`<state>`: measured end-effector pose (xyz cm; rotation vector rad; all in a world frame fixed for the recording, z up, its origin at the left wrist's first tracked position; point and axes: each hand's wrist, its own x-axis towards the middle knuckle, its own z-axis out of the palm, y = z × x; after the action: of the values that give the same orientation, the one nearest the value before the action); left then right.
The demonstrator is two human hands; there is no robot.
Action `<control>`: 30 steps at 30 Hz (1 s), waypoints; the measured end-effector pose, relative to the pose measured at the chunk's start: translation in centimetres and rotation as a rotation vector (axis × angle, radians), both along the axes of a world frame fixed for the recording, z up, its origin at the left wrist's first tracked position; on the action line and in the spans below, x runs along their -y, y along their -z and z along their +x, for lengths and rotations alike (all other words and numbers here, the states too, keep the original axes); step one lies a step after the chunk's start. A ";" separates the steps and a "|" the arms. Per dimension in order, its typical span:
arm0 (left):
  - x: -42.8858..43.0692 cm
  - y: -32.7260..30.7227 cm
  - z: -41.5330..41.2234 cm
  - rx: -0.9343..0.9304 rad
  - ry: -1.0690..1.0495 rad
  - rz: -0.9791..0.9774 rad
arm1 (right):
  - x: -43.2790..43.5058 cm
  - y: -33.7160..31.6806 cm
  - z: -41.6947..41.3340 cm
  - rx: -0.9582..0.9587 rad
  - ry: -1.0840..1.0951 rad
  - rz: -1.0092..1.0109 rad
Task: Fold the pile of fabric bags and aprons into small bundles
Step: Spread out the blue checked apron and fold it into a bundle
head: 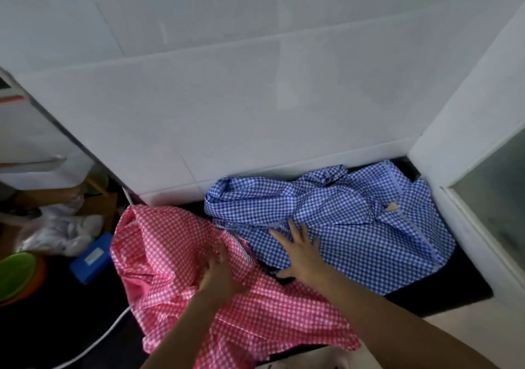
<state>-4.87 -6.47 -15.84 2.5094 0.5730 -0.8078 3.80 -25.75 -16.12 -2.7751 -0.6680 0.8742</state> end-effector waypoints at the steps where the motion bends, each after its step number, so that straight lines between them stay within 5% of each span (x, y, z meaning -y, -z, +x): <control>1: 0.0 0.1 0.2 -0.016 0.018 0.009 | 0.1 0.5 0.1 0.002 0.025 -0.028; 7: -0.5 1.7 0.8 -0.033 0.046 0.034 | 0.9 0.8 2.6 0.261 0.287 0.135; 15: -1.6 -0.9 3.0 0.020 0.057 0.012 | 7.4 -9.5 6.9 -0.151 0.947 0.777; 19: -0.4 -5.2 4.9 0.123 0.039 -0.227 | 12.0 -16.3 4.0 -0.154 1.101 1.100; 23: 6.5 -11.1 5.9 0.446 0.026 -0.710 | 16.6 -20.6 -1.7 -0.181 1.105 1.285; 30: 17.4 -14.2 4.1 0.389 -0.111 -1.164 | 26.2 -23.4 -13.7 -0.080 1.218 1.509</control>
<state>-0.76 -23.83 -1.65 1.4614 0.0367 -0.3845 -9.87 -51.94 7.30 -1.2435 0.3637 0.0276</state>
